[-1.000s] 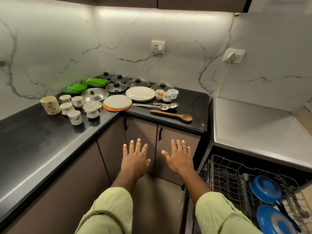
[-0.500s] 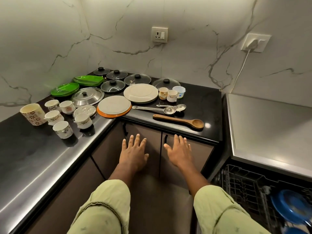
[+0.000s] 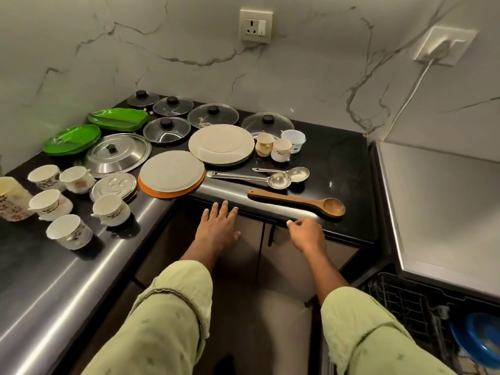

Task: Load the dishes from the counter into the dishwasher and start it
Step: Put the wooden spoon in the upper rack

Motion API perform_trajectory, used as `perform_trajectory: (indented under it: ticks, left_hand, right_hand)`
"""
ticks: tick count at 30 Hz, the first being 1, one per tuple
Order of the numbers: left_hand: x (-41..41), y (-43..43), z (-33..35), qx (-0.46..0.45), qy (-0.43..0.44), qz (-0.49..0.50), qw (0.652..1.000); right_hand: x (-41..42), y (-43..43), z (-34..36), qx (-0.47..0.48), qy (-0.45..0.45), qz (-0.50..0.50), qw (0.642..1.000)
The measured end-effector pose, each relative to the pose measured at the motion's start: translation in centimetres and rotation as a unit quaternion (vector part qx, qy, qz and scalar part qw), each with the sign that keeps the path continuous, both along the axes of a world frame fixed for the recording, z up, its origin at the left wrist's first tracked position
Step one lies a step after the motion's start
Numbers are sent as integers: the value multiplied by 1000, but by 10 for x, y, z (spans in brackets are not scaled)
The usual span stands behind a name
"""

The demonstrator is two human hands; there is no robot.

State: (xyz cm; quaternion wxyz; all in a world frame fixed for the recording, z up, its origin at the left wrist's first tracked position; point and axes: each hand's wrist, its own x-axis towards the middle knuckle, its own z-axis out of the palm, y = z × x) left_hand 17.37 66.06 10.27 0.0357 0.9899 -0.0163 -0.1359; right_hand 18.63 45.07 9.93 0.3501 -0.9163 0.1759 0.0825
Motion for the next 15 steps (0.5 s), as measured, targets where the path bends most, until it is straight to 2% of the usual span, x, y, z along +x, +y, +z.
perform_trajectory:
  ticks: [10,12,15]
  left_hand:
    - [105,31,-24,45,46,-126,990]
    - [120,34,-33,44,60,-152,986]
    - [132,37,-42,37,37,-165,985]
  right_hand:
    - [81,25,-17,53,30,-187,981]
    - [95,32,-25,71,35,-234,969]
    - [110,41,-26,107,28,-318,942]
